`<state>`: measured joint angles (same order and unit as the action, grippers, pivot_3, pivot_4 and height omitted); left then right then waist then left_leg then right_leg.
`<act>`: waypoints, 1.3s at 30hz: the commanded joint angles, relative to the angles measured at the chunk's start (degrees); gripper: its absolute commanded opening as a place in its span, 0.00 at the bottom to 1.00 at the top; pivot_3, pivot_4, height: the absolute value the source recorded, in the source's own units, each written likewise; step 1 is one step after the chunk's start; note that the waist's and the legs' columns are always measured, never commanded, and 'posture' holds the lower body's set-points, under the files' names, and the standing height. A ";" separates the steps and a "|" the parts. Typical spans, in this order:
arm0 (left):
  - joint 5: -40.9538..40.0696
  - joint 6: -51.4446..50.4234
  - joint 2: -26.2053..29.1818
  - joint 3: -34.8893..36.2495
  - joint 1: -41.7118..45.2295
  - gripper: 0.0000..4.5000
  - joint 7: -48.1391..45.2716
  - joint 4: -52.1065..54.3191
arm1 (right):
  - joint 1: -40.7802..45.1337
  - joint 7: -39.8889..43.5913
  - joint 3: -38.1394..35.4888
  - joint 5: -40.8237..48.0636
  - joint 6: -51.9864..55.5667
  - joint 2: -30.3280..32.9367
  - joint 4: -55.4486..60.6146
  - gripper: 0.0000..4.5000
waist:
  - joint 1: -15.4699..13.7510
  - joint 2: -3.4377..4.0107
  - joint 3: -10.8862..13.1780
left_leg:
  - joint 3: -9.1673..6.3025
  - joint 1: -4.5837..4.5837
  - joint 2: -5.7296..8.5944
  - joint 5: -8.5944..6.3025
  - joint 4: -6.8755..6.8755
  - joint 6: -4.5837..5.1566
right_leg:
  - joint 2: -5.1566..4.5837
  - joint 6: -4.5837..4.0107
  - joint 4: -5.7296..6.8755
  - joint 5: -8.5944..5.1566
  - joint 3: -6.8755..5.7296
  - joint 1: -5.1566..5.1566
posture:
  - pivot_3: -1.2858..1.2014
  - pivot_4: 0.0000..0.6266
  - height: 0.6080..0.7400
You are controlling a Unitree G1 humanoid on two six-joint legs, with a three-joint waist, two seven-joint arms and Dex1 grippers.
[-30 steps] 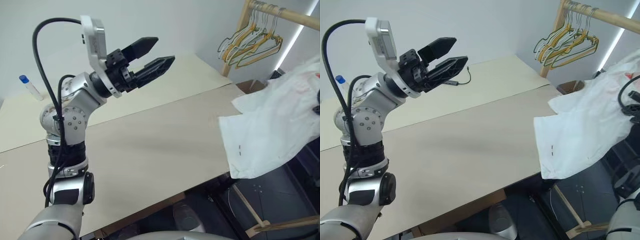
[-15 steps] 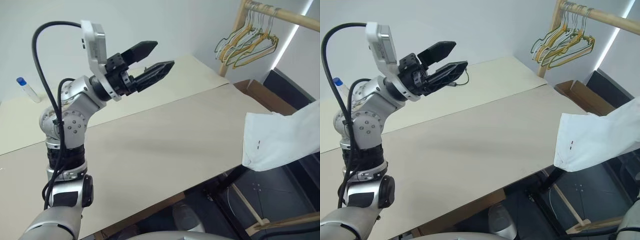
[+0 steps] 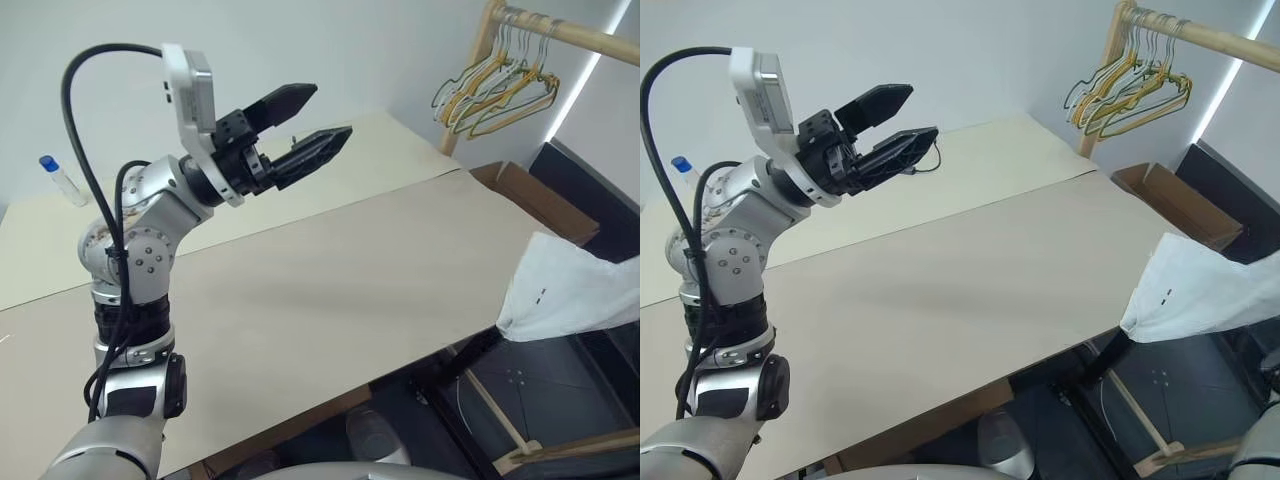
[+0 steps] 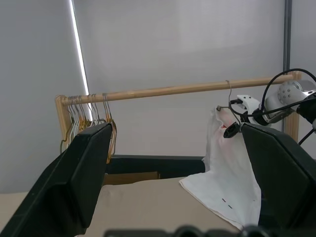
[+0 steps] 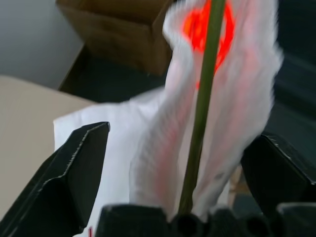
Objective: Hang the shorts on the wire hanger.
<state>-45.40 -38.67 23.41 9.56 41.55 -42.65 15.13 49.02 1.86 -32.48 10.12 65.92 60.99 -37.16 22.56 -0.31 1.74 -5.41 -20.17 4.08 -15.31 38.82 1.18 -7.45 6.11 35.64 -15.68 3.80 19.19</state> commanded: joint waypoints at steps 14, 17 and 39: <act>3.45 4.23 -0.13 0.51 0.94 1.00 4.24 -0.58 | -19.06 -19.86 8.27 -20.38 -56.85 -9.86 41.99 1.00 | -0.88 0.45 -0.05 | 0.00 0.09 0.06 0.00 0.06 0.01 | -0.03 0.08 0.14 0.03 0.23 0.47 | 0.38 0.00 1.00; 5.71 5.88 1.64 0.20 -0.75 1.00 3.71 -0.31 | -15.03 -11.53 12.21 -13.52 -59.25 -14.03 44.21 1.00 | 0.00 0.06 0.12 | 0.01 0.23 -0.03 -0.02 0.01 -0.03 | 0.09 0.09 0.11 0.02 0.16 -0.02 | 0.39 0.00 1.00; 4.57 6.20 22.91 9.86 -36.89 1.00 -6.92 19.85 | -9.86 60.51 34.48 13.90 -53.87 -19.86 33.95 1.00 | -18.11 -0.03 0.33 | -0.29 -0.65 -0.08 -0.13 -0.18 -0.17 | 0.23 -0.85 0.48 0.30 0.14 2.17 | 0.52 0.00 1.00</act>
<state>-39.46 -33.04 45.64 17.72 4.54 -48.77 32.90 38.42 61.68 2.33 24.91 13.86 41.06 -3.28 4.45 -0.34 2.07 -5.70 -20.85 4.03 -15.44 38.64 0.98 -7.24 5.24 36.12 -15.37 3.93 21.39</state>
